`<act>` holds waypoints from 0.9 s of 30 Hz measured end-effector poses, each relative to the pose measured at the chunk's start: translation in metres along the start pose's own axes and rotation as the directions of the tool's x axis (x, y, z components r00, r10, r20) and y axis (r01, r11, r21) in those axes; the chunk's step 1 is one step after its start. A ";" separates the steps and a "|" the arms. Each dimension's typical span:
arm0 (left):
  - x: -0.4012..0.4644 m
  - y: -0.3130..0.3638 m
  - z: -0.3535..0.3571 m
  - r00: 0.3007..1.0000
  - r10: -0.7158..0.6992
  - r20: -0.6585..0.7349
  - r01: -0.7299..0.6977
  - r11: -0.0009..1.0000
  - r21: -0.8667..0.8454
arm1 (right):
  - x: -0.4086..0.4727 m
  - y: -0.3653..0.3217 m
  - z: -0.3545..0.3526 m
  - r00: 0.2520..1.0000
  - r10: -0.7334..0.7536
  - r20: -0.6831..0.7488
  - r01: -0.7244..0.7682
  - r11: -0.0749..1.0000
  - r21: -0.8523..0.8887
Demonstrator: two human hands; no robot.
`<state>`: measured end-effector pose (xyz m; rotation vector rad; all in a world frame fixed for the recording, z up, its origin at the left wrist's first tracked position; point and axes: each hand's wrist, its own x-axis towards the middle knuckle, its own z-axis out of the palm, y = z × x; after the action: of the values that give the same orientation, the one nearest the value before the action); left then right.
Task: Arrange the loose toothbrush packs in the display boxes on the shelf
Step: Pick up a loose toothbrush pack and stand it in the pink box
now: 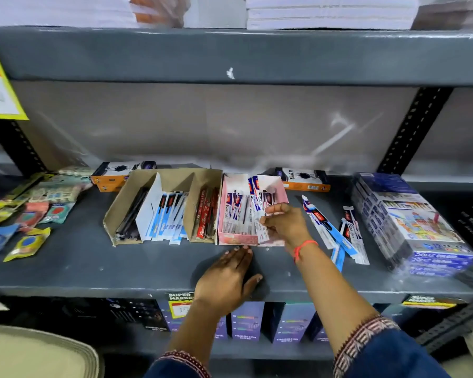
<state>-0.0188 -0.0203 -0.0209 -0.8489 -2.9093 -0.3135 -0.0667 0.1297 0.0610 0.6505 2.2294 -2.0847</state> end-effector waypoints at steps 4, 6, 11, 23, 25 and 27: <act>0.000 -0.001 0.001 0.999 -0.025 0.040 0.027 0.998 -0.064 | 0.030 -0.004 0.011 0.992 -0.097 -0.081 0.069 0.953 -0.296; 0.000 0.000 0.000 0.998 -0.042 0.042 0.045 0.997 -0.070 | 0.038 -0.004 0.013 0.985 -0.142 -0.099 0.083 0.889 -0.451; 0.000 0.002 -0.005 0.998 -0.052 0.032 0.054 0.996 -0.065 | 0.046 -0.002 0.014 0.981 -0.174 -0.091 0.074 0.756 -0.650; -0.001 0.001 -0.002 0.999 -0.044 0.002 0.044 0.998 -0.046 | 0.035 0.003 0.009 0.960 -0.276 -0.051 0.136 0.616 -0.776; 0.000 0.003 -0.005 0.998 -0.052 0.029 0.053 0.998 -0.033 | 0.028 0.000 0.001 0.937 -0.330 -0.113 0.145 0.663 -0.735; 0.001 0.005 -0.005 1.000 -0.025 0.016 0.025 1.000 0.005 | 0.021 0.000 -0.018 0.894 -0.378 -0.240 0.124 0.724 -0.678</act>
<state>-0.0167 -0.0174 -0.0150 -0.8181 -2.9360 -0.3026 -0.0810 0.1533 0.0570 0.7287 3.1546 -1.1240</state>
